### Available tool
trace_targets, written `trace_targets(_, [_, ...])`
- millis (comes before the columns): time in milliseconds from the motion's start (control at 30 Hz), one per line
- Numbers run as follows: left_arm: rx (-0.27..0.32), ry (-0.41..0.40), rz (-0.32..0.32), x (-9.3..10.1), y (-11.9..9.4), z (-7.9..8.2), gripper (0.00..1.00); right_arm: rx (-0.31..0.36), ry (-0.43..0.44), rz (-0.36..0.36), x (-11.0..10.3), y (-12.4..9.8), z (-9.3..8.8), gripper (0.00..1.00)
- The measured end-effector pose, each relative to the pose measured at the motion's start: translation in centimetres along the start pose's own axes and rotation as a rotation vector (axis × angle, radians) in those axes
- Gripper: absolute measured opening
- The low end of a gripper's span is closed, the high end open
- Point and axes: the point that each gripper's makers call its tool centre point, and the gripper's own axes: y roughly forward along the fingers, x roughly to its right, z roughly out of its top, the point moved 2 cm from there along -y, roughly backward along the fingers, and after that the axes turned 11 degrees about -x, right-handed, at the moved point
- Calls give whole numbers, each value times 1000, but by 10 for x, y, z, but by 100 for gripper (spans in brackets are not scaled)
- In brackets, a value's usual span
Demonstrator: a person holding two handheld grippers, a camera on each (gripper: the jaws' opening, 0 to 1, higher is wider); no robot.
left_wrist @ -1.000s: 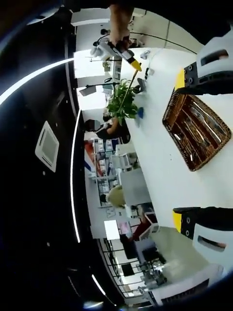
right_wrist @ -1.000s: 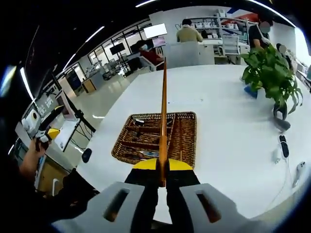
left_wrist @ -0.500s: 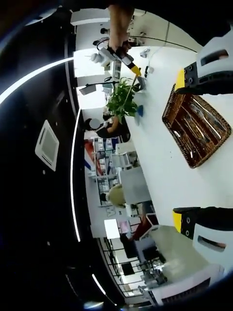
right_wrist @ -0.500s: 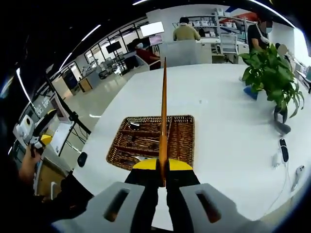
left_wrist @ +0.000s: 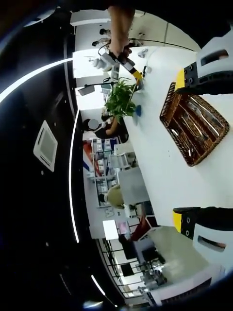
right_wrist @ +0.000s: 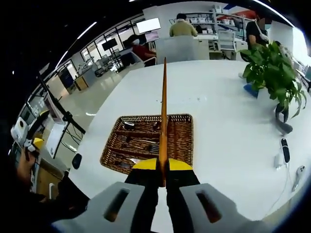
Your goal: Arrange the knives, forks, and spoons in their matching storage slots by inserting each utensil handle-first until every utensil is classified and aligned in the correct compartment
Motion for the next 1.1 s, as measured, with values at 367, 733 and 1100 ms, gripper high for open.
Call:
trace_targets(367, [7,-7,4,-7,0,-1,100,-30,16,-29,9,25,-6,1])
trace_targets(733, [-12,-11,8,-10,0,-7,100,-77,18,-60,19,58,-15,2])
trace_targets(1100, [-9,-20,-8,-15,2,-10,100,-124,20,-97,23,95,-30,2])
